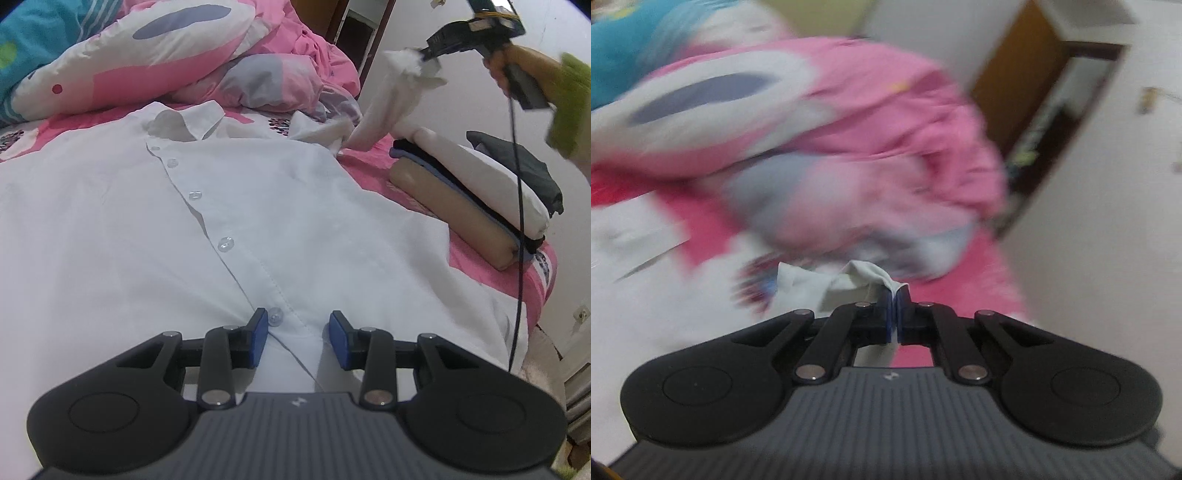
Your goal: Fold clothes
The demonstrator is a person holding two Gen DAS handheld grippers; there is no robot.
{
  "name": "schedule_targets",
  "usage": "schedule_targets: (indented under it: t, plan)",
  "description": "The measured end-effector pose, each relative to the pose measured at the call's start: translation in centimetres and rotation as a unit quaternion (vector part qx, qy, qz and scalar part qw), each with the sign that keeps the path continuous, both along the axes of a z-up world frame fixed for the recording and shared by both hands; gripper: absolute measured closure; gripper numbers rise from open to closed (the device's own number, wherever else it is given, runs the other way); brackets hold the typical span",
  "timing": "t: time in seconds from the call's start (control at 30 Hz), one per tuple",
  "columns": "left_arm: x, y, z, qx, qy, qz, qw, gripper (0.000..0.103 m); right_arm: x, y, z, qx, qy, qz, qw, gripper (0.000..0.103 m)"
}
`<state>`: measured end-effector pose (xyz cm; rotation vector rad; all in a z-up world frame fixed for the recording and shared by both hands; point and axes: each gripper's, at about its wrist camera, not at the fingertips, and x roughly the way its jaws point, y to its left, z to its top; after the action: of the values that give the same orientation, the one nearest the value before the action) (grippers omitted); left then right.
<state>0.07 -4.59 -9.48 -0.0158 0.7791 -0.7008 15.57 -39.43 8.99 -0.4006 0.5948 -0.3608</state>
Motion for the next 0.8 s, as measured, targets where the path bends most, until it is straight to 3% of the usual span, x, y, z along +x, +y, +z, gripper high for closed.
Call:
schedule_targets:
  t: [0.07, 0.13, 0.23, 0.33, 0.43, 0.53, 0.6, 0.7, 0.8]
  plan:
    - [-0.1, 0.0, 0.1, 0.003, 0.000, 0.001, 1.0000, 0.065, 1.1, -3.0, -0.2, -0.010, 0.005, -0.047, 0.999, 0.094]
    - [-0.2, 0.0, 0.1, 0.006, 0.000, 0.000, 1.0000, 0.065, 1.6, -5.8, -0.4, -0.016, 0.004, -0.088, 0.996, 0.070]
    - [-0.1, 0.1, 0.1, 0.009, 0.001, -0.002, 1.0000, 0.065, -2.6, -7.8, 0.4, 0.043, -0.055, -0.093, 0.993, 0.064]
    - [0.1, 0.1, 0.1, 0.012, 0.003, -0.004, 0.9999, 0.065, -10.6, -6.7, 2.1, 0.153, -0.131, -0.027, 0.979, 0.063]
    - [0.2, 0.1, 0.2, 0.014, 0.005, -0.005, 0.9999, 0.065, -19.7, -4.1, 2.2, 0.246, -0.154, 0.082, 0.954, 0.062]
    - [0.3, 0.0, 0.2, 0.014, 0.008, -0.003, 0.9999, 0.065, -26.0, -0.7, -1.7, 0.310, -0.093, 0.164, 0.932, 0.053]
    - [0.3, 0.0, 0.2, 0.017, 0.010, -0.003, 0.9998, 0.065, -27.7, 1.1, -6.6, 0.347, -0.029, 0.169, 0.922, 0.053]
    - [0.3, -0.2, 0.4, 0.025, 0.011, -0.003, 0.9996, 0.065, -27.7, 2.3, -14.4, 0.358, 0.047, 0.125, 0.924, 0.053]
    - [0.2, -0.6, 0.5, 0.038, 0.006, -0.004, 0.9993, 0.065, -27.1, 2.0, -18.6, 0.353, 0.053, 0.092, 0.930, 0.053]
